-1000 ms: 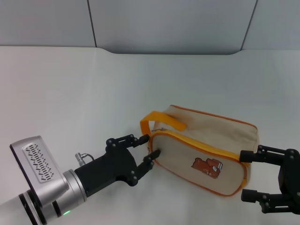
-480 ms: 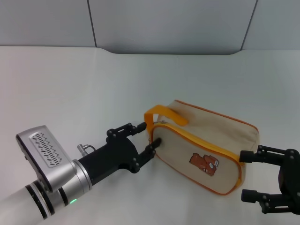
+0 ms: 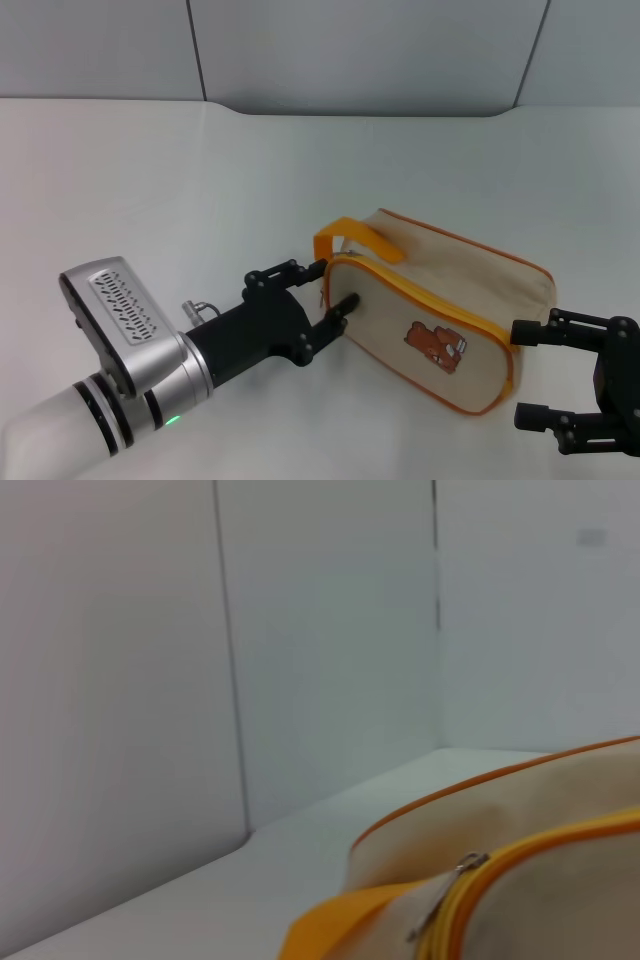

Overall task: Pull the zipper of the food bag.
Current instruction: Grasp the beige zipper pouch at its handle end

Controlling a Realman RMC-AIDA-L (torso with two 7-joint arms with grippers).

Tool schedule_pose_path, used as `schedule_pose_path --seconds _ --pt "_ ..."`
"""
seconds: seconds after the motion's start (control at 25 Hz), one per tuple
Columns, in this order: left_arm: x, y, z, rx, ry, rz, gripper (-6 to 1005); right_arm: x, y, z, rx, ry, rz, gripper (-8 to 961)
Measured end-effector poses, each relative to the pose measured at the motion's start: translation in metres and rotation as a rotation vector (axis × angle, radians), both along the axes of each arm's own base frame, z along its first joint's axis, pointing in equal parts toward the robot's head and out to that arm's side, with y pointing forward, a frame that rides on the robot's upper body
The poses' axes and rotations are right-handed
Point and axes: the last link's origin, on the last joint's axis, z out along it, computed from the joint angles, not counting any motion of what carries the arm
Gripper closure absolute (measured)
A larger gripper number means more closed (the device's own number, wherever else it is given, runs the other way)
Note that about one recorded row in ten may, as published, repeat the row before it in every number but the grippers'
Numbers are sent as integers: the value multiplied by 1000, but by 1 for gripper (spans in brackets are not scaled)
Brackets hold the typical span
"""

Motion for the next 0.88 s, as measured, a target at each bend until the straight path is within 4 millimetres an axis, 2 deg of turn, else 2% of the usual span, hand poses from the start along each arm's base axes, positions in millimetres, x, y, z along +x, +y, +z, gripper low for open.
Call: schedule_pose_path --seconds 0.24,0.52,0.76,0.88 --pt "7 2 -2 5 12 -46 499 0 0 0 1 -1 -1 134" --pt "12 4 -4 5 12 -56 719 0 0 0 0 0 -1 133" --pt "12 3 -4 5 16 -62 819 0 0 0 0 1 1 134" --pt "13 0 -4 23 9 -77 838 0 0 1 4 5 0 134"
